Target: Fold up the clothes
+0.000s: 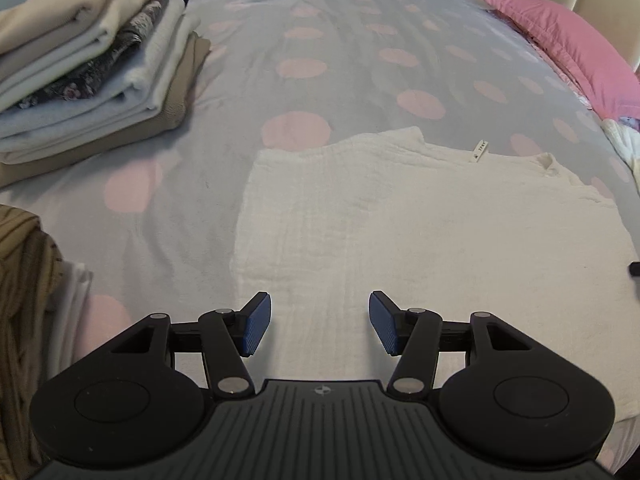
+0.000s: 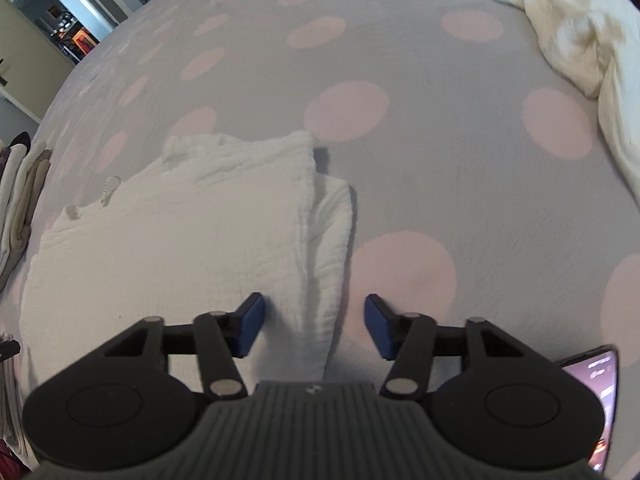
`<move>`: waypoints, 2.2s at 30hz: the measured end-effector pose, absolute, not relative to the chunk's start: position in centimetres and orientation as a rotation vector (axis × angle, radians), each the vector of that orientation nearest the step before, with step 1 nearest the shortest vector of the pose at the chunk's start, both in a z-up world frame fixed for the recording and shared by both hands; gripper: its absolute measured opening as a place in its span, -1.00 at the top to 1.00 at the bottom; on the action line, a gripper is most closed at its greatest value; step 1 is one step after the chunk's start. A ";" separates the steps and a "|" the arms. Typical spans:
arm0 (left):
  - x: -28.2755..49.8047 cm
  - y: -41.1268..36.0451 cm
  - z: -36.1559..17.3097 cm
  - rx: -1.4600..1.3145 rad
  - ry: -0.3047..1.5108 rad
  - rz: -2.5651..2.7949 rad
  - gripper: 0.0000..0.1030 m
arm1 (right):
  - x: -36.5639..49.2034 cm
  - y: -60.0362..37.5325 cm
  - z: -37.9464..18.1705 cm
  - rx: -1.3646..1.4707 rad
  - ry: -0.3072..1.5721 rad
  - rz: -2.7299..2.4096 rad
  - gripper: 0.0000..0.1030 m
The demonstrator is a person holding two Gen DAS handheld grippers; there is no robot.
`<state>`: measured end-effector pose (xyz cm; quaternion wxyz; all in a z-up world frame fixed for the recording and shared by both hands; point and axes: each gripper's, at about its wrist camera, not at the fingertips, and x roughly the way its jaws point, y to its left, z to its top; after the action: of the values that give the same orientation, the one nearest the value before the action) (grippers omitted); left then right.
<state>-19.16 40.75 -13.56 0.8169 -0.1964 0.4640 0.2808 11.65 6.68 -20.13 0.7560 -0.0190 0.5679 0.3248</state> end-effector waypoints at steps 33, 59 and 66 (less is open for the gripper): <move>-24.4 43.1 -9.4 -0.552 0.840 0.572 0.62 | -4.4 28.5 -2.9 -0.117 1.178 1.163 0.85; -27.5 46.3 -9.3 -0.604 0.857 0.663 0.62 | -11.3 37.3 -10.5 -0.161 1.259 1.218 0.26; -27.4 44.7 -8.3 -0.584 0.841 0.617 0.62 | -10.3 29.3 -8.7 -0.156 1.134 1.228 0.24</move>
<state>-27.41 44.66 -8.34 0.8266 -0.2752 0.3957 0.2905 -10.34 29.35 -8.65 0.6681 -0.0691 0.5027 0.5443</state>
